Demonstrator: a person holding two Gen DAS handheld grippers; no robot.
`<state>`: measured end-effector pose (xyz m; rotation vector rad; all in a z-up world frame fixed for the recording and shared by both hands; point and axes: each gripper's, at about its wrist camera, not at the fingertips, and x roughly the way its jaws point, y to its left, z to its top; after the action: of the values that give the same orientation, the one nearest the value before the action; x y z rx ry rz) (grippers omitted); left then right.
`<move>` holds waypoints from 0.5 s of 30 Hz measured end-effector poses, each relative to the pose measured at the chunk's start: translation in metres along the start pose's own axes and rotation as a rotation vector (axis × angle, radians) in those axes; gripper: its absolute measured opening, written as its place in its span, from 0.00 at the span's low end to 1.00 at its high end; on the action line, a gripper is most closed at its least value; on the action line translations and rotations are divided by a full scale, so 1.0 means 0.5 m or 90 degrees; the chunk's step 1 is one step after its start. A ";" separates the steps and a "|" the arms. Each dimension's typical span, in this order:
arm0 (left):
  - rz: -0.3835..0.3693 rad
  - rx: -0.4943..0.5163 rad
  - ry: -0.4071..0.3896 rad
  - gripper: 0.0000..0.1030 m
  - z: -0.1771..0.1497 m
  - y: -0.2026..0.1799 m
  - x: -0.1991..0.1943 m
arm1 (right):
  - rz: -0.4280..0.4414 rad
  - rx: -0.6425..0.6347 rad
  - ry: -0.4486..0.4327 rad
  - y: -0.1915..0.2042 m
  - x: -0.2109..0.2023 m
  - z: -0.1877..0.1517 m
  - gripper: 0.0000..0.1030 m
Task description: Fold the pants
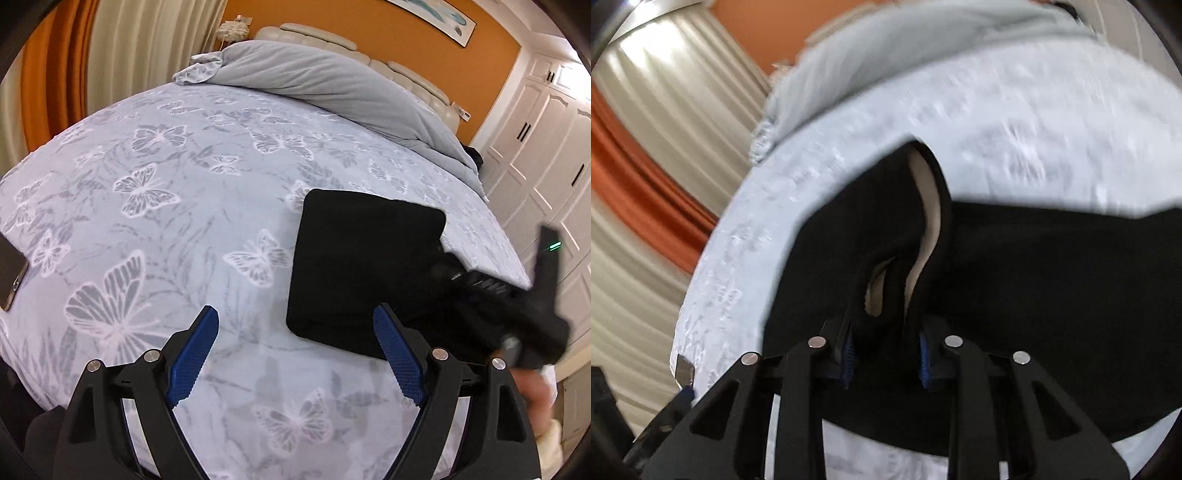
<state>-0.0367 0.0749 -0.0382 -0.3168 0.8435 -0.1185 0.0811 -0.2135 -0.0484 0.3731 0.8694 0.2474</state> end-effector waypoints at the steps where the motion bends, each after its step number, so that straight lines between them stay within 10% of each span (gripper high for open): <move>1: 0.000 -0.004 -0.001 0.81 -0.001 -0.001 0.001 | -0.004 -0.018 0.007 0.010 -0.002 0.005 0.25; 7: -0.022 -0.025 0.003 0.81 0.002 -0.012 0.018 | -0.100 -0.079 0.090 0.030 0.062 -0.020 0.34; 15: -0.018 0.007 0.005 0.81 -0.006 -0.016 0.013 | -0.055 -0.021 0.059 0.008 0.041 -0.001 0.45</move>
<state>-0.0346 0.0651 -0.0418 -0.3176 0.8466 -0.1507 0.0932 -0.2023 -0.0611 0.2943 0.9691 0.2008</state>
